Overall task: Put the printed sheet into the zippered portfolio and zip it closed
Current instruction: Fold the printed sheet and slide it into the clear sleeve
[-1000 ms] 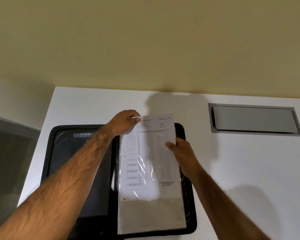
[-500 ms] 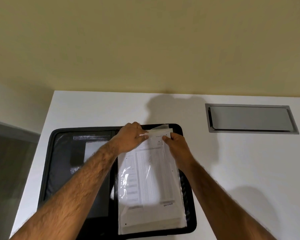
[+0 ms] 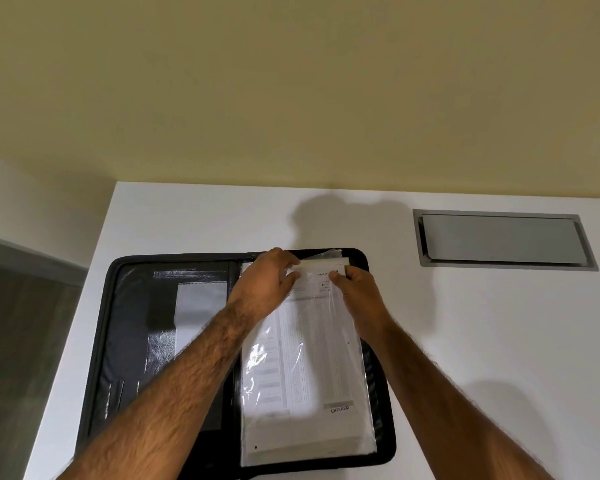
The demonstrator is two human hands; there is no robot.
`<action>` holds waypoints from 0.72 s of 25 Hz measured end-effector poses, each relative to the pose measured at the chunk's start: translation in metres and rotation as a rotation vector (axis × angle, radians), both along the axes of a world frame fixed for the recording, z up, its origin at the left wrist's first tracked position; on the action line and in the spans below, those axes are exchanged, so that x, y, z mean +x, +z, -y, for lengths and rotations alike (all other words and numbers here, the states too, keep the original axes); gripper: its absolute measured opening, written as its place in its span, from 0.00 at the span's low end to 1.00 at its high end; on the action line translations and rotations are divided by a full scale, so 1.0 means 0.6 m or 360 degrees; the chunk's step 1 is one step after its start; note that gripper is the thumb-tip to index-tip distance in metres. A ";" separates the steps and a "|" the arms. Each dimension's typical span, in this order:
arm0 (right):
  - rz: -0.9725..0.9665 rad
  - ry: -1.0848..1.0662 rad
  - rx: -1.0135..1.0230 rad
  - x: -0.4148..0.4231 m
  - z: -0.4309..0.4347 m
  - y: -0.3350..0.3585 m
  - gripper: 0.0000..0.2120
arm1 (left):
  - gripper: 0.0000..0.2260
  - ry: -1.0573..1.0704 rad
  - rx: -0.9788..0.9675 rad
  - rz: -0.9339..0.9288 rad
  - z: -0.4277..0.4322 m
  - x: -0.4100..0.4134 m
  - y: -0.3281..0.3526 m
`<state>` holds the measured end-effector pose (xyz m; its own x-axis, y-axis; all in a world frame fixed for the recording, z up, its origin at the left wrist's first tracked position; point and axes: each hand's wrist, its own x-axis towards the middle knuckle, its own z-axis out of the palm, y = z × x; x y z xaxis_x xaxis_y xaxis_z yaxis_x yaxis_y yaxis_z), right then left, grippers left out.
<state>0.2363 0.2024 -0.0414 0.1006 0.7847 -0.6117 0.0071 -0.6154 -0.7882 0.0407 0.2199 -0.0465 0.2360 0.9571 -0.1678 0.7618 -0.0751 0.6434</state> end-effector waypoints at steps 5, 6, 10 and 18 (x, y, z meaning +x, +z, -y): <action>0.0015 -0.0041 -0.0013 -0.002 0.000 -0.001 0.08 | 0.12 -0.0093 -0.0067 -0.0025 0.001 0.006 -0.009; 0.0003 -0.0053 -0.0031 -0.002 0.000 0.000 0.08 | 0.12 -0.0112 -0.0079 -0.0043 -0.001 0.007 -0.013; 0.0045 -0.0086 -0.0041 0.001 0.007 -0.002 0.08 | 0.12 -0.0150 -0.0095 -0.0091 -0.002 0.017 -0.025; 0.0452 -0.0081 0.0023 0.030 0.031 -0.003 0.07 | 0.21 0.0303 0.0251 -0.0303 0.127 -0.033 -0.019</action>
